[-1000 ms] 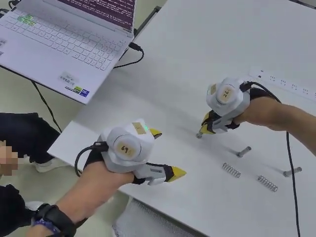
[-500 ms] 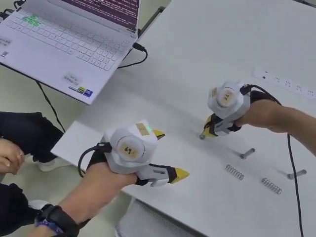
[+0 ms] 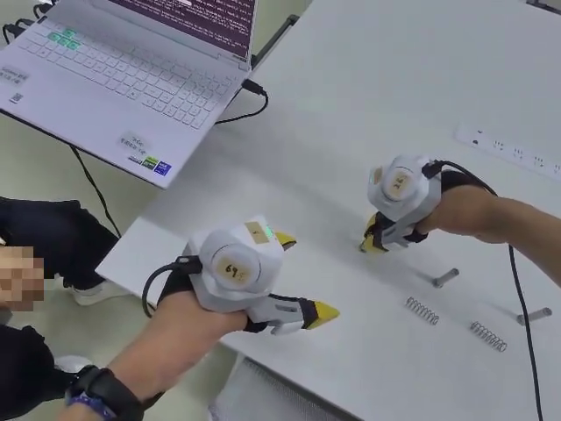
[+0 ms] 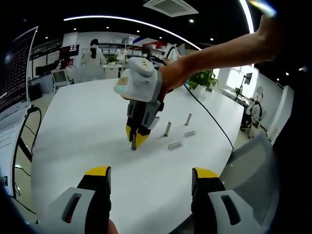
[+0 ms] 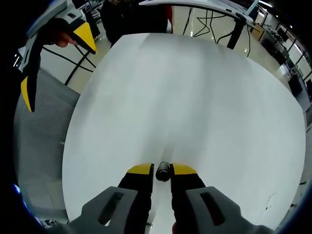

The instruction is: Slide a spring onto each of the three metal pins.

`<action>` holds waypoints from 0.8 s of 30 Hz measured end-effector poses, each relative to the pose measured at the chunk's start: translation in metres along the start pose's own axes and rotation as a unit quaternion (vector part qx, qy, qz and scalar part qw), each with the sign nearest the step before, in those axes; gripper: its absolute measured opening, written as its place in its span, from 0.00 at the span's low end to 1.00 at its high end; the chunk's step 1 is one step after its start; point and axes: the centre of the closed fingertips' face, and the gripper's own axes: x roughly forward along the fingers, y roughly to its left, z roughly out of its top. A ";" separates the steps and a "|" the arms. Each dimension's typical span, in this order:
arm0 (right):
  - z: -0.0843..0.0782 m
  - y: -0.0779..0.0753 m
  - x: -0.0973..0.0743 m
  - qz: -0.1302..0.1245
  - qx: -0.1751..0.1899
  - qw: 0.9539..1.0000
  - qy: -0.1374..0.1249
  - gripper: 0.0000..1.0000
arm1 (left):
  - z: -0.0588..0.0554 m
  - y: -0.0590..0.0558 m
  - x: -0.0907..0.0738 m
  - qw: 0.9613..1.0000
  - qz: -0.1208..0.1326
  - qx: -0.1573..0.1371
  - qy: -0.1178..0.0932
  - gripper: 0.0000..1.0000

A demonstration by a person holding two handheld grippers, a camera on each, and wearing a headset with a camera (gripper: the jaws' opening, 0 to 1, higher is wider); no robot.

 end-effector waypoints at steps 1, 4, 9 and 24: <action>0.000 -0.001 0.001 0.000 0.000 1.000 0.000 0.12 | 0.000 0.000 0.000 1.000 0.000 0.000 0.000 0.63; -0.001 -0.001 0.001 -0.001 0.001 1.000 0.002 0.14 | 0.002 0.000 0.000 1.000 -0.001 0.001 -0.002 0.63; -0.005 -0.003 -0.003 -0.005 0.001 1.000 0.005 0.18 | 0.003 -0.002 0.000 1.000 -0.003 0.002 -0.002 0.63; -0.023 0.003 -0.033 -0.043 0.007 0.999 0.013 0.31 | 0.014 -0.005 0.001 1.000 -0.005 0.012 -0.012 0.64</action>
